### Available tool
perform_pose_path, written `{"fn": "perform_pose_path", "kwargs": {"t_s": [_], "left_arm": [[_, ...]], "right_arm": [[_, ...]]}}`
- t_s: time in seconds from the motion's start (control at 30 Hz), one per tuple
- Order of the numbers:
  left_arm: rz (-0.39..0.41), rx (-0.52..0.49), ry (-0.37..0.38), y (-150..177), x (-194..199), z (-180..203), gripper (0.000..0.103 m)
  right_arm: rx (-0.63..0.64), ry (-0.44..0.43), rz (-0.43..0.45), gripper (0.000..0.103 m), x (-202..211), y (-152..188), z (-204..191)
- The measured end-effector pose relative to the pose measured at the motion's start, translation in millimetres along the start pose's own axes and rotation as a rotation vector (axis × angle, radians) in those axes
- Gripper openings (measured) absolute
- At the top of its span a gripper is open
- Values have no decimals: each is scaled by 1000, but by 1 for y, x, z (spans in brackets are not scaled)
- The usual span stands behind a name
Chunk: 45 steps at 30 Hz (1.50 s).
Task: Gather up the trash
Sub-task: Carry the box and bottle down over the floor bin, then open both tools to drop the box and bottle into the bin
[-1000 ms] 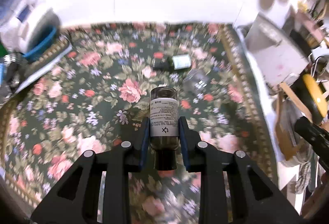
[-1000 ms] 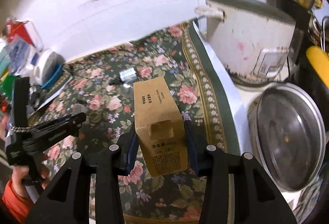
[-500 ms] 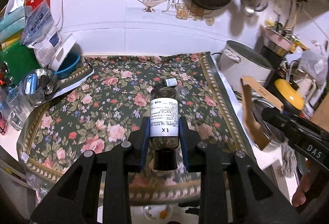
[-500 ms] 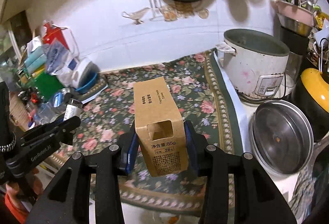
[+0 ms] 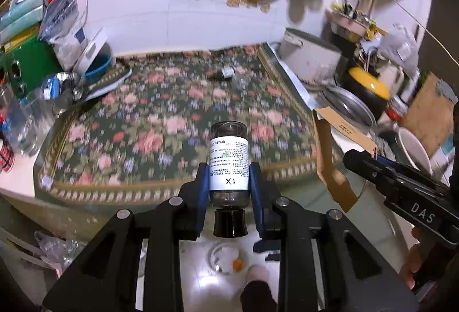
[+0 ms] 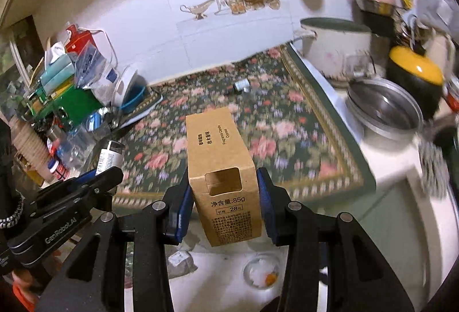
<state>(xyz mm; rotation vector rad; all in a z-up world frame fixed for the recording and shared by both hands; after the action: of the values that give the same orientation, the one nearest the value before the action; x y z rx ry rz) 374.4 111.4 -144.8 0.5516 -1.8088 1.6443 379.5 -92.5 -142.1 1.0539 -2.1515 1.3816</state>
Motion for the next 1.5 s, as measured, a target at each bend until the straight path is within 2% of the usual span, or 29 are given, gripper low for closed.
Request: {"fn": "perform_pose_path", "kwargs": {"t_s": [0.23, 0.47, 0.7, 0.9, 1.03, 1.17, 1.27, 1.4, 1.5], "left_arm": [[-93, 20, 56, 50, 11, 6, 27], [-172, 63, 85, 99, -21, 23, 27], [-237, 114, 86, 164, -102, 46, 27], [-312, 171, 95, 238, -200, 70, 27], [-388, 226, 144, 290, -267, 76, 27], [-435, 209, 162, 332, -325, 80, 27], [-448, 181, 151, 347, -351, 79, 27], [-421, 168, 165, 353, -370, 80, 28], [-425, 142, 138, 355, -376, 77, 37]], "right_arm": [[-27, 48, -63, 38, 19, 49, -4], [-13, 96, -140, 38, -1, 83, 18], [1, 119, -224, 38, -59, 124, 79], [25, 148, -314, 38, -134, 173, 147], [42, 154, -361, 39, -188, 206, 186], [42, 128, -393, 39, -233, 227, 208], [49, 97, -404, 39, -256, 236, 213], [84, 79, -426, 40, -282, 245, 211], [85, 99, -469, 46, -298, 249, 212]]}}
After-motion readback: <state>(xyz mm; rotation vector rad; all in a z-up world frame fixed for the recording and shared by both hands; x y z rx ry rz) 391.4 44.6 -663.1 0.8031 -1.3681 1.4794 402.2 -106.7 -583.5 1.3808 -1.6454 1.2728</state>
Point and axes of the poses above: each gripper's, at about its wrist camera, not at the fingertips, and x roughly against the way its jaws point, z to its right, y to its underside, the point moved 1 cm from there along -x, roughly the way its jaws point, and after that the axes turned 14 degrees about -x, right-handed, at the moved point
